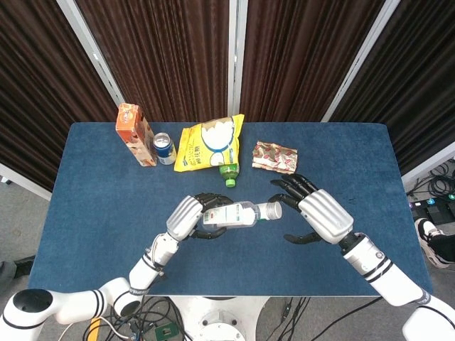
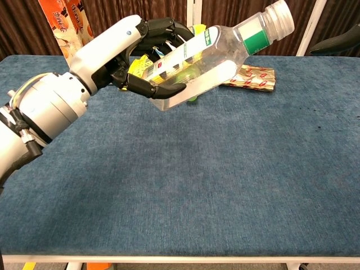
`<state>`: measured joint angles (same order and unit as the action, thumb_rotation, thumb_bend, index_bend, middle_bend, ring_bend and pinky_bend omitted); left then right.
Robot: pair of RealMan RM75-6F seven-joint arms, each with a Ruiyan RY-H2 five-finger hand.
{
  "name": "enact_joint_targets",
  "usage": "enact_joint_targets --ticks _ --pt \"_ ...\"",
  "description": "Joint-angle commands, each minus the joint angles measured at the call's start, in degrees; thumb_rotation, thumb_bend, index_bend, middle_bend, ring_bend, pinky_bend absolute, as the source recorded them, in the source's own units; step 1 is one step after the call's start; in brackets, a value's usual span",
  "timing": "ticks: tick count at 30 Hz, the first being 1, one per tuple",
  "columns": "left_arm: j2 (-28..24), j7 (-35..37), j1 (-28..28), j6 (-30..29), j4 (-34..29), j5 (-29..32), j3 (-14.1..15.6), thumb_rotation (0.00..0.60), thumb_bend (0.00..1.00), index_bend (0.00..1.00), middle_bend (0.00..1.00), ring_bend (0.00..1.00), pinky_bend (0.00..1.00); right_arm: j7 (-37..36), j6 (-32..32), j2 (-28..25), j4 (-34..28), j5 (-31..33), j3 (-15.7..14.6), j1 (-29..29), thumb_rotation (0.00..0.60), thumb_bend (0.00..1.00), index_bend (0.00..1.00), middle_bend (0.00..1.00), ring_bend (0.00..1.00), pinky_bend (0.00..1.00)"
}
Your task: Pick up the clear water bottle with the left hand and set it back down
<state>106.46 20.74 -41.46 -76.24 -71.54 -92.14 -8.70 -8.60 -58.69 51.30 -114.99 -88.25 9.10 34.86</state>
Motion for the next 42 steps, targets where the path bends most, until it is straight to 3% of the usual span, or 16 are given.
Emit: enact_joint_targets --ticks 1,29,42 --pt "-0.08 -0.09 0.07 -0.34 -0.26 -0.18 -0.01 0.6 0.48 0.44 0.48 0.39 0.46 0.22 0.73 0.19 0.61 1.2 -0.01 0.14 0.6 0.06 0.25 0.08 0.0 0.0" --pt "0.05 -0.13 0.03 0.27 -0.02 0.54 -0.08 0.6 0.48 0.44 0.48 0.39 0.46 -0.24 -0.81 -0.79 -0.67 -1.78 -0.92 -0.66 0.6 0.07 0.25 0.09 0.0 0.0" --pt "-0.26 -0.39 0.05 -0.37 -0.74 0.09 -0.19 0.6 0.48 0.44 0.48 0.39 0.46 -0.01 0.1 -0.1 0.91 0.86 -0.75 -0.51 0.6 0.07 0.25 0.09 0.0 0.0"
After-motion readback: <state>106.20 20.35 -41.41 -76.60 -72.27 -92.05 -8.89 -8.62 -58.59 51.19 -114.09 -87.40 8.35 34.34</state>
